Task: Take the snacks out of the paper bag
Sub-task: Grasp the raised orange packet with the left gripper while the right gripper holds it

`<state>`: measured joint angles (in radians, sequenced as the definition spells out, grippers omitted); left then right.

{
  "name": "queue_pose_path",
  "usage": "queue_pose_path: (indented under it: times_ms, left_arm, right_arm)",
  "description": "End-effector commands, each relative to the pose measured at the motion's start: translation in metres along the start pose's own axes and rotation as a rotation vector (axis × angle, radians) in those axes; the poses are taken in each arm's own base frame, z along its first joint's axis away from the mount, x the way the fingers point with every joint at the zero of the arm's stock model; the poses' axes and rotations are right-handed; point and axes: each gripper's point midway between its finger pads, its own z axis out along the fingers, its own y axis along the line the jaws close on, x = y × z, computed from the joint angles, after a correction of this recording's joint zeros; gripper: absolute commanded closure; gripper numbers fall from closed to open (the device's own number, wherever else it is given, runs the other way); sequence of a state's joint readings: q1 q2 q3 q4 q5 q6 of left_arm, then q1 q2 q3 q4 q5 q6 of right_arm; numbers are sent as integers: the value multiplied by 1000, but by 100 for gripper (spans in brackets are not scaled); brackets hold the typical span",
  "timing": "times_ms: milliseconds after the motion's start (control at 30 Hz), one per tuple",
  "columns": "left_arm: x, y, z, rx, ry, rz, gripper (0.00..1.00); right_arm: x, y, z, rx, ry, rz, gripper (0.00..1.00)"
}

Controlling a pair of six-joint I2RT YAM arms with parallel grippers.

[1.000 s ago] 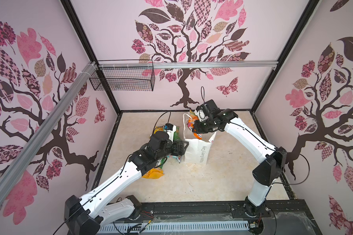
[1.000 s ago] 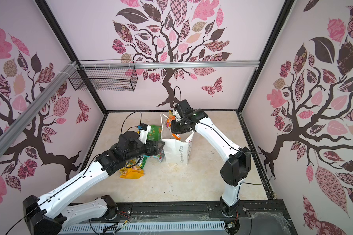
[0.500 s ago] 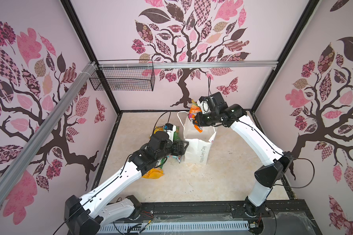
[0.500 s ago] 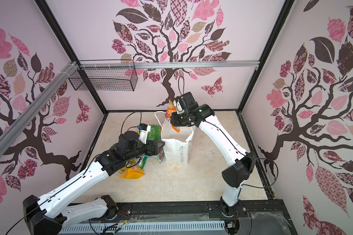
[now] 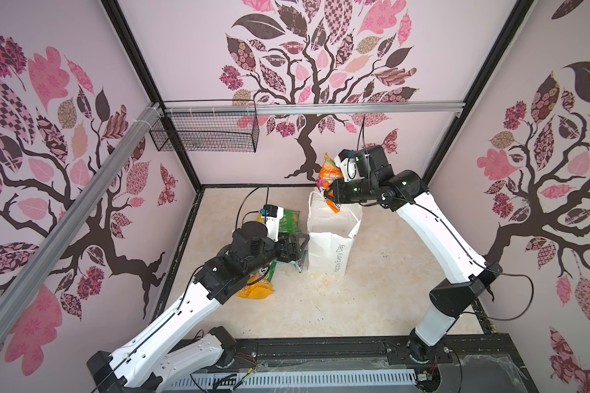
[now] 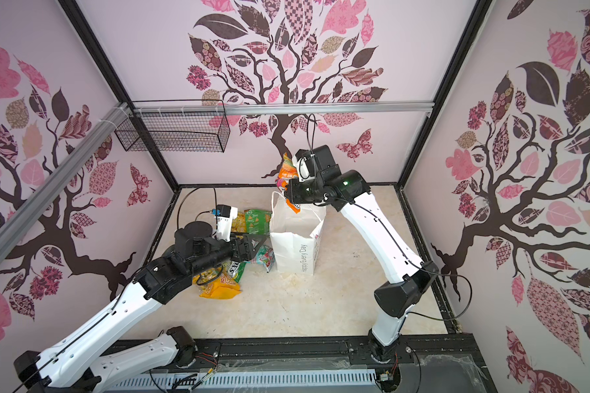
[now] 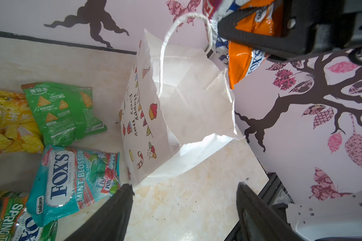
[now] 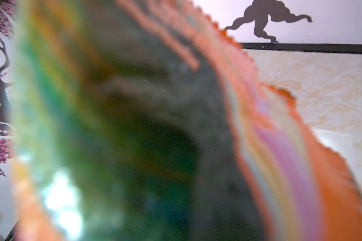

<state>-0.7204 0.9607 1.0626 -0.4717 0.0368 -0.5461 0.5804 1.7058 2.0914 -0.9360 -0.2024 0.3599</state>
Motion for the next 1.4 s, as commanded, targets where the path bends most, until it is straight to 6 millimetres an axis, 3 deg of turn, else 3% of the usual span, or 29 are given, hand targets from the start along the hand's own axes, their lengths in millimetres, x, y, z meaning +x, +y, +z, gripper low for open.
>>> queue_pose_path:
  times_ms: [0, 200, 433, 533, 733, 867, 967, 1200, 1367]
  left_arm:
    - [-47, -12, -37, -16, -133, -46, 20]
    - [-90, -24, -68, 8, -211, -80, 22]
    - [-125, -49, -80, 113, -241, -84, 22]
    - [-132, -56, -78, 146, -251, -91, 22]
    - [-133, -53, -65, 144, -240, -150, 22]
    - [-128, -62, -59, 218, -225, -166, 26]
    - [-122, -63, -55, 244, -206, -197, 34]
    - [-113, -65, -49, 286, -181, -228, 65]
    - [-115, -65, -53, 286, -205, -195, 86]
  right_arm:
    - [-26, 47, -57, -121, -166, -67, 89]
    - [-18, 69, -69, -127, -198, -139, 89]
    - [16, 98, -51, -150, -114, -268, 90]
    - [28, 110, -45, -168, -77, -301, 90]
    - [54, 144, -39, -248, -27, -398, 90]
    - [65, 148, -32, -255, 19, -417, 88]
    - [67, 153, -31, -273, 23, -417, 88]
    - [66, 158, -31, -295, 18, -413, 83]
    - [66, 158, -33, -296, 13, -413, 71]
